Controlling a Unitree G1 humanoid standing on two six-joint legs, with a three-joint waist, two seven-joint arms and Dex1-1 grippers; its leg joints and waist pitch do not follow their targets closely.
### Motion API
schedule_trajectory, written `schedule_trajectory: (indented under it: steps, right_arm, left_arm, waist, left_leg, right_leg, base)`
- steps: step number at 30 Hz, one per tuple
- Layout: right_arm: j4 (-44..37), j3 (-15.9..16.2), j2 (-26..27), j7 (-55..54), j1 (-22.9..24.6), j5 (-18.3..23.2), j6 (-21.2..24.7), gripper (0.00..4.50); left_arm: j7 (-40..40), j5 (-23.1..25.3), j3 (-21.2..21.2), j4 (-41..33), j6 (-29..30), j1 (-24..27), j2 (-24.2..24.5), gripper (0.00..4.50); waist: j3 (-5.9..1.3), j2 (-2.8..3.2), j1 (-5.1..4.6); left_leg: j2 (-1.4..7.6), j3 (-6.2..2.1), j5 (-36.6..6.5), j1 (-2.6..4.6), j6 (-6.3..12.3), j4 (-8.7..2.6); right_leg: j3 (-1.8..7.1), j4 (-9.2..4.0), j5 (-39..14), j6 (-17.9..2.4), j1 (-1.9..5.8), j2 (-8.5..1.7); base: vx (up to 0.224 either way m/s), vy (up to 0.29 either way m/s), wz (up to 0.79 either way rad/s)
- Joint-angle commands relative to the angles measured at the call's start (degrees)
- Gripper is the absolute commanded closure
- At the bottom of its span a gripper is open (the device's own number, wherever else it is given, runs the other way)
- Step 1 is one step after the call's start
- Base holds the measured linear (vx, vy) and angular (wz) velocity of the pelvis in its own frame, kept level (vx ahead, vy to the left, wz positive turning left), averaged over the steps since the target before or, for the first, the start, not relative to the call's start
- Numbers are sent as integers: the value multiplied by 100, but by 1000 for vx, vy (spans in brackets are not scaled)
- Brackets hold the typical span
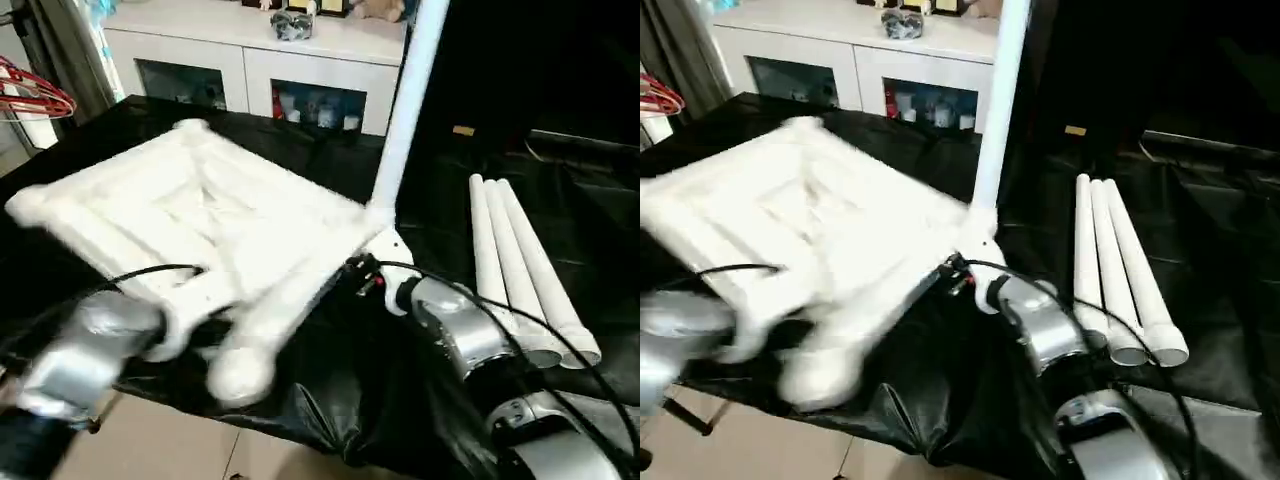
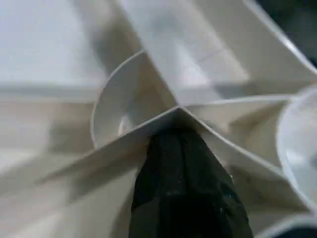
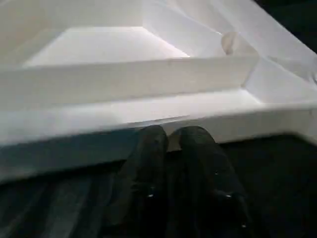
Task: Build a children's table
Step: Rotate table base
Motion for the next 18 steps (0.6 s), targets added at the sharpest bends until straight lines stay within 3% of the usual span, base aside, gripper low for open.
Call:
schedule_trajectory:
  steps: [1, 4, 5, 11, 14, 18]
  right_arm:
    - [76, -268, -139, -224, -184, 48, -67, 405]
    - [222, -403, -270, -454, -252, 20, -50, 443]
    - [334, -352, -323, -433, -255, -49, 0, 443]
    - [613, -132, -190, -254, -272, -175, -38, 447]
    - [713, -88, -66, -209, -310, -185, -100, 447]
    - [804, -111, 71, -148, -388, -132, -173, 447]
  left_arm:
    - [87, 1, 10, 17, -78, -130, 34, 450]
    - [11, 8, 13, 34, -99, -164, 47, 450]
    - [-88, -27, 8, 23, -136, -163, 82, 450]
    - [-308, -225, -132, -101, -115, -137, 33, 450]
    - [-376, -226, -326, -87, -32, -173, -60, 450]
    - [-180, -79, -523, 336, -172, -387, -431, 450]
  waist:
    - [-321, 84, -19]
    - [-325, 69, -23]
    - [-336, 100, -30]
    - [-396, 84, -35]
    - [-379, 94, -29]
    - [-368, 108, 4]
  left_leg:
    - [340, -173, -1748, 108, -249, -489]
    - [325, -158, -1588, 98, -195, -470]
    - [320, -151, -1455, 86, -162, -457]
    - [324, -129, -893, 46, 31, -410]
    - [338, -127, -876, 41, 80, -415]
    - [346, -111, -1058, 81, 6, -415]
  right_leg:
    - [366, -506, -1621, -1066, 152, -526]
    - [364, -502, -1552, -1069, 169, -525]
    - [363, -489, -1372, -1099, 179, -515]
    - [348, -381, -375, -1395, 227, -507]
    - [346, -378, -333, -1436, 219, -513]
    - [355, -409, -537, -1406, 195, -509]
  base:
    - [0, 0, 0]
    - [0, 0, 0]
    - [0, 0, 0]
    - [0, 0, 0]
    - [0, 0, 0]
    - [0, 0, 0]
